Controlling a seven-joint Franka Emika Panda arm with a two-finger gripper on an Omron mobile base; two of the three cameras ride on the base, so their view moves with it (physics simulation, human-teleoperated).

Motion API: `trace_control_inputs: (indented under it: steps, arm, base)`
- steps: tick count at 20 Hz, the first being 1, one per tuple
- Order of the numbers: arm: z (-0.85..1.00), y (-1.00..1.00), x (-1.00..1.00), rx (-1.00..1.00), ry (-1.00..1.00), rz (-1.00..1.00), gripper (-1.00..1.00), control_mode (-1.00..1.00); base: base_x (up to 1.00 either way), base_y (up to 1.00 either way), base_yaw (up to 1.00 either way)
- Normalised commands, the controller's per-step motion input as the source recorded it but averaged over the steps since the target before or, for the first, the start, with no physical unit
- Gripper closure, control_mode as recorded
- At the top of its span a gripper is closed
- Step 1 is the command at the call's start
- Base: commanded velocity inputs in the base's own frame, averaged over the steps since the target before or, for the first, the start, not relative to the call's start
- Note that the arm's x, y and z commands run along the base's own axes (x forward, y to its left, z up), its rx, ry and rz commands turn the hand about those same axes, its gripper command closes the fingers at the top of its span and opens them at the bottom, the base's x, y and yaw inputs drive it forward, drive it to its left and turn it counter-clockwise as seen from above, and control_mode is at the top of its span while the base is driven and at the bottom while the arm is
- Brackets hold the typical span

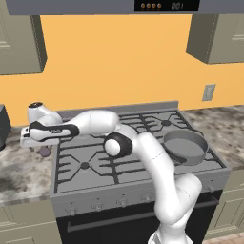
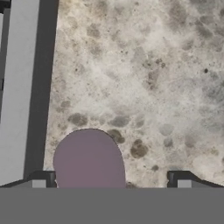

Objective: Turn on the burner for the pot on the stove. Wait thirty seconds for the pot to heat up. Then add the eggplant to the pot.

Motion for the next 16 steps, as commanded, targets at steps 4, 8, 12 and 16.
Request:
trace_control_inputs:
  steps: [4, 8, 12, 16]
  arm:
    - [-0.27, 0.0, 0.01, 0.0, 0.0, 0.0, -1.0, -1.0]
    - [-0.31, 0.0, 0.03, 0.0, 0.0, 0.0, 1.0, -1.0]
    - [-0.39, -0.05, 0.0, 0.0, 0.01, 0.0, 1.0, -1.0]
    - [-0.68, -0.25, 0.0, 0.0, 0.14, 0.0, 1.0, -1.0]
  base:
    - [0.0, 0.0, 0.0]
    - [0.0, 0.0, 0.0]
    - [0.0, 0.0, 0.0]
    - [0.0, 0.0, 0.0]
